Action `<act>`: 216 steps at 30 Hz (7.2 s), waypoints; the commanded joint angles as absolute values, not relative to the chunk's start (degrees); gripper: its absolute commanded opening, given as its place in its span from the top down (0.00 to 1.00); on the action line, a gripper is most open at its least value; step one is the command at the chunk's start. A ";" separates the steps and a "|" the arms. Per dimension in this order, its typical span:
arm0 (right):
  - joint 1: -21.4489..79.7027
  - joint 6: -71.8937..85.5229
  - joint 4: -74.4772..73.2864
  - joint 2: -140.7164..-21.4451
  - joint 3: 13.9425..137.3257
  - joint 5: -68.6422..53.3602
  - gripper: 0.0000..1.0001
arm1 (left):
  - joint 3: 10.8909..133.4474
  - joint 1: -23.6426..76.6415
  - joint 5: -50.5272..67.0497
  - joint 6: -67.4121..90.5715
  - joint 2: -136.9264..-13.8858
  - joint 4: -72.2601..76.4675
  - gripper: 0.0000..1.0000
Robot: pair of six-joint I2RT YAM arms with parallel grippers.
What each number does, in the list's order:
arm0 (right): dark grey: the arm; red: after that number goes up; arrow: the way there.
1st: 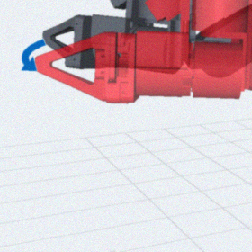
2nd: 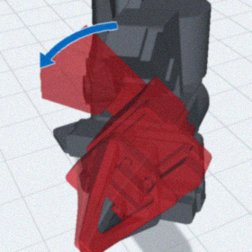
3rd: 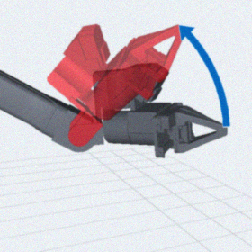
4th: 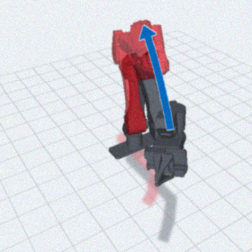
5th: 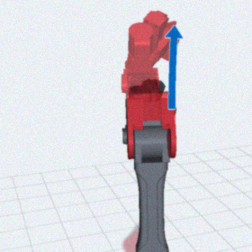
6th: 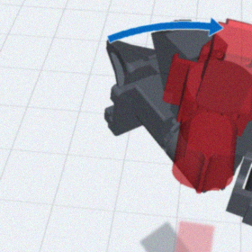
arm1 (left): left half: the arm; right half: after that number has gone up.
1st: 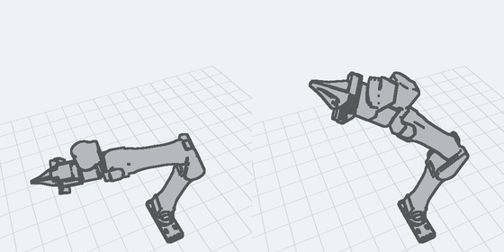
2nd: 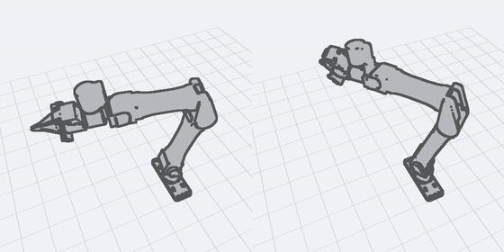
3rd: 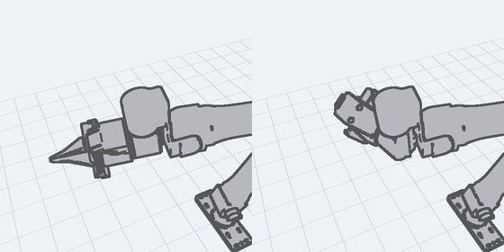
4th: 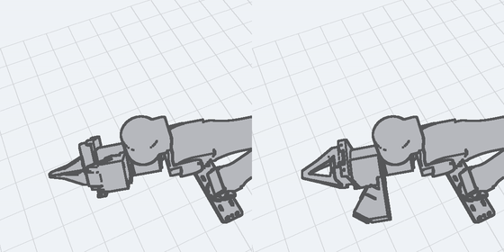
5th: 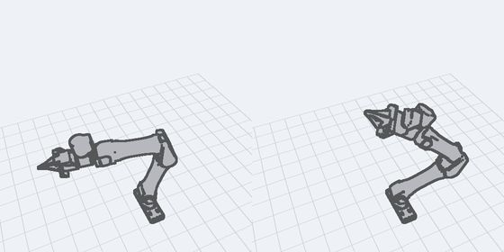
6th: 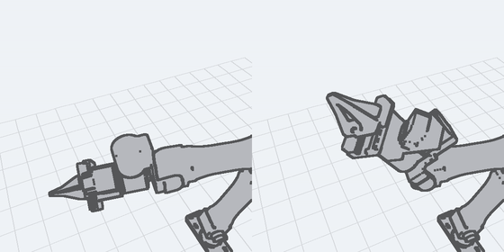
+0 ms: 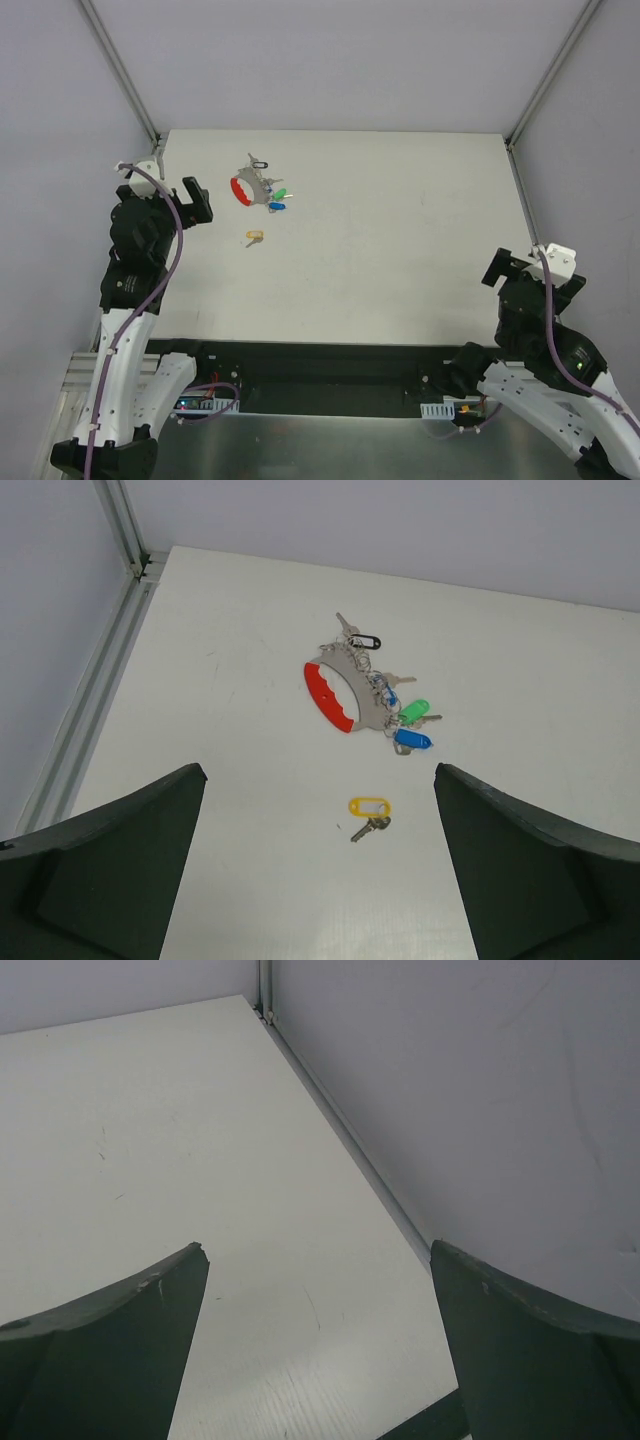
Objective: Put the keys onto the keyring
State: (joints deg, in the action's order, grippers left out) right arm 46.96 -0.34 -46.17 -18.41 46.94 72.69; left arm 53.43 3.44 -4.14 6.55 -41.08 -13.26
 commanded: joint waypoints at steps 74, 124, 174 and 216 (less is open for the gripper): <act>47.02 -3.25 -44.30 -24.26 46.32 55.72 0.04 | 85.88 22.40 12.65 21.27 -122.53 -14.76 1.00; 46.93 6.68 -33.06 -40.95 42.28 29.28 0.04 | 52.13 39.13 -16.79 20.21 -71.57 -20.14 0.24; 46.76 -3.16 5.80 -58.71 27.51 16.35 0.39 | 54.23 13.01 2.90 18.72 -96.41 1.94 0.69; 46.67 -1.06 11.42 -52.82 25.22 7.65 0.39 | 50.11 28.47 16.34 2.74 -83.59 6.23 1.00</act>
State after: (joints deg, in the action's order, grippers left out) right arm 46.96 -2.46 6.85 -54.41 24.86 10.92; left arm 52.12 26.50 13.74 7.88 -87.22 1.56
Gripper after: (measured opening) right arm 0.614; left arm 0.003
